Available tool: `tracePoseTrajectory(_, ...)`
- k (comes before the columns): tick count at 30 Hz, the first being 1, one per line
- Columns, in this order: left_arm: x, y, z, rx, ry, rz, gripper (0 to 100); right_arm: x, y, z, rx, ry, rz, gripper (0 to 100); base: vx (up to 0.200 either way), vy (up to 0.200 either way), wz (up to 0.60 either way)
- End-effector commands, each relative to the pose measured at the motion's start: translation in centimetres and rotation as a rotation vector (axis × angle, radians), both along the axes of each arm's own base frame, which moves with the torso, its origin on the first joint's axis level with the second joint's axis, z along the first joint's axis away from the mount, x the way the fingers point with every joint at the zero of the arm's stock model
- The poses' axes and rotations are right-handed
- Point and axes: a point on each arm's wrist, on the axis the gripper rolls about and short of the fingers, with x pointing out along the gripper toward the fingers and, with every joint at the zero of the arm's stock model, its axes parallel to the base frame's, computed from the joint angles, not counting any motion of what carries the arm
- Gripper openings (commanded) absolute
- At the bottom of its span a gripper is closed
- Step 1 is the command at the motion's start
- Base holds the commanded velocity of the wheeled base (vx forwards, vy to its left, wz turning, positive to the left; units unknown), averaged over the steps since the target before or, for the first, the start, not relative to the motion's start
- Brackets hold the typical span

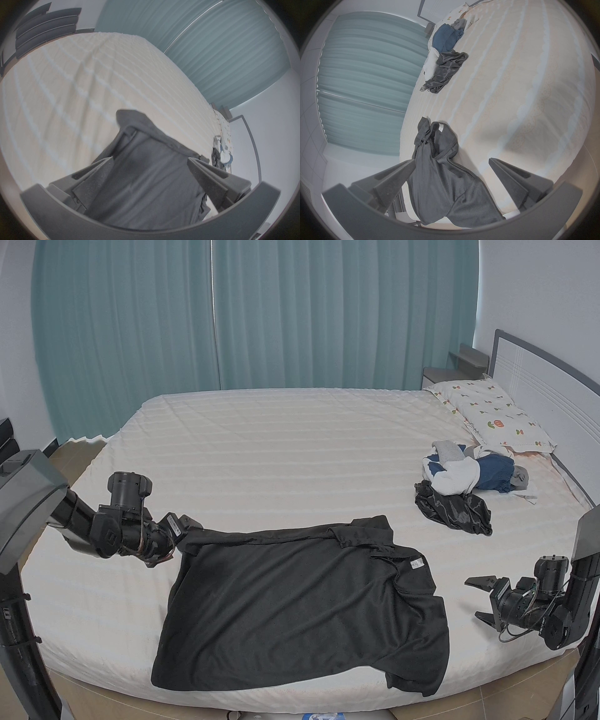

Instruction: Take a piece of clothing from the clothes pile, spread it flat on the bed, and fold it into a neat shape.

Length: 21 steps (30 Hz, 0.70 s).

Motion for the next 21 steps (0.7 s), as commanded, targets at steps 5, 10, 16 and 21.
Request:
tracePoseTrajectory(5, 8.3, 0.1, -6.7, 0.055, -0.001, 0.064, 100, -0.1, 0.1, -1.4, -0.009, 0.027, 0.01, 100, 0.0, 0.0, 0.0)
tracePoseTrajectory(10, 9.4, 0.3, -7.5, 0.09, -0.021, 0.107, 100, -0.1, 0.4, -1.5, -0.023, 0.03, 0.03, 100, 0.0, 0.0, 0.0)
tracePoseTrajectory(16, 9.7, 1.0, -7.6, 0.087, -0.052, 0.127, 100, -0.1, 0.6, -1.9, -0.056, 0.037, 0.029, 100, 0.0, 0.0, 0.0)
tracePoseTrajectory(21, 9.7, 1.1, -7.5, 0.098, -0.054, 0.141, 100, 0.0, 0.7, -2.0, -0.064, 0.029, 0.025, 100, 0.0, 0.0, 0.0)
